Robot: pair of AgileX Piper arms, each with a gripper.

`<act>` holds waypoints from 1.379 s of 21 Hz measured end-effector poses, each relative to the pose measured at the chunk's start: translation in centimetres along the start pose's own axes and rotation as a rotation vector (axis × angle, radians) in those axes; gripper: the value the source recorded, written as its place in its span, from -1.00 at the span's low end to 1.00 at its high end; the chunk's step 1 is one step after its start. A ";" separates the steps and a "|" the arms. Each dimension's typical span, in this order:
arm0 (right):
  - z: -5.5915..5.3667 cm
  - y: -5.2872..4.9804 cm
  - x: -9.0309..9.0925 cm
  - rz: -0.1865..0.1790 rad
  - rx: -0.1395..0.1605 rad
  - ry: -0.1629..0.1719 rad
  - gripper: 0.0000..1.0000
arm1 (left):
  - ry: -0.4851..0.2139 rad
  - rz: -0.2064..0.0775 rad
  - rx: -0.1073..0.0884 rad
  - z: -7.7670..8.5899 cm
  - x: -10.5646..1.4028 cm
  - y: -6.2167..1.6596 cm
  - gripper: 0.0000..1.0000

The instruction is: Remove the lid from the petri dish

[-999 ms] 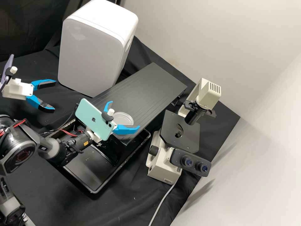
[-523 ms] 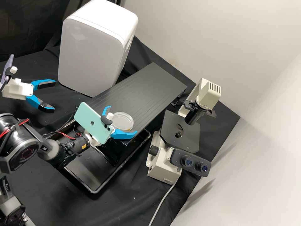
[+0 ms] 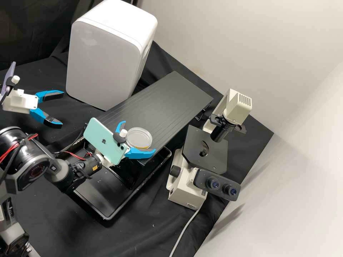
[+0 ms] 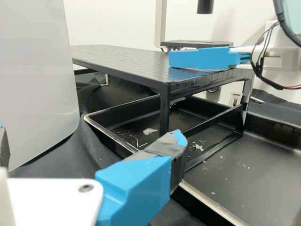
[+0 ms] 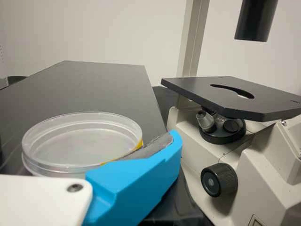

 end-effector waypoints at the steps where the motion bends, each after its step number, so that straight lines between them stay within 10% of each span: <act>1: 0.0 0.0 0.1 -0.001 0.000 0.000 1.00 | 0.000 0.000 0.000 0.0 0.0 0.00 1.00; 29: 0.2 1.2 0.6 0.053 -0.014 -0.019 1.00 | 0.000 0.000 0.000 0.0 0.0 0.00 1.00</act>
